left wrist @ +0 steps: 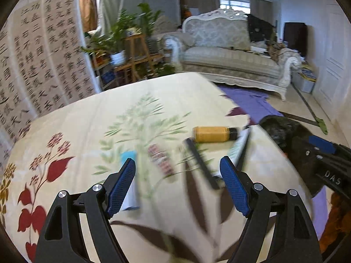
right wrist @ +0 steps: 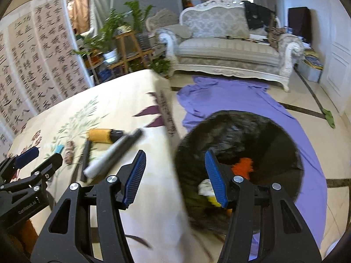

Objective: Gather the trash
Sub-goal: 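Move both open tools back over the table, then grasp the blue-capped white tube with the left tool while the right tool grasps the black marker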

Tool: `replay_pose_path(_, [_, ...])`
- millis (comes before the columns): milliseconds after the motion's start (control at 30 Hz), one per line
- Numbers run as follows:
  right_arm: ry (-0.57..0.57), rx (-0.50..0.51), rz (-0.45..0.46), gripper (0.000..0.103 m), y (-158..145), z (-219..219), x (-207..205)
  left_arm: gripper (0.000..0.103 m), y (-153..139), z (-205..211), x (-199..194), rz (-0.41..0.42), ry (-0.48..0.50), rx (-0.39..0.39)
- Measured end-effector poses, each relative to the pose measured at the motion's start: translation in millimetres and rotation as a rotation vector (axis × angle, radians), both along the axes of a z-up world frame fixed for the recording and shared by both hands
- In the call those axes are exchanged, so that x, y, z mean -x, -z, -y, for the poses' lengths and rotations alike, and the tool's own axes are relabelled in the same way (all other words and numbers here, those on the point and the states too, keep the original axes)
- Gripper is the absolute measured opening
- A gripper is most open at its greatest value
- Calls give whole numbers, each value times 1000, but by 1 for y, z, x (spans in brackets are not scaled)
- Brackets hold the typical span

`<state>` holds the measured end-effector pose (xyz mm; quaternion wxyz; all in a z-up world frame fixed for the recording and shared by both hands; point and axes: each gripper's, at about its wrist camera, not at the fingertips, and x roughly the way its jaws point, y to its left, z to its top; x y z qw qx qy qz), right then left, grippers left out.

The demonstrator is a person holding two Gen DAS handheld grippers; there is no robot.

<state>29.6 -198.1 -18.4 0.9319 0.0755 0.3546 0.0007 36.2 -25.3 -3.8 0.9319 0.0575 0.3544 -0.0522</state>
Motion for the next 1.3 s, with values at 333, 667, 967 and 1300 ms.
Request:
replay_pose_path(333, [-85,50,-59,55,6,-53,-25,77,11,-61,-1,-24,-122,8])
replay_pose_path(667, [-85,106,-147,54,21,-72,-50,77,19,-85,-6,-45,-156,43])
replay_pose_path(967, [-128,139,-159,28,24,-78,-55,77,24,-90,-10,-68,-150,64])
replay_pose_path(1300, [-177,116,-175,14,22,-69,-40,77,24,-89,-13,-75,-131,60])
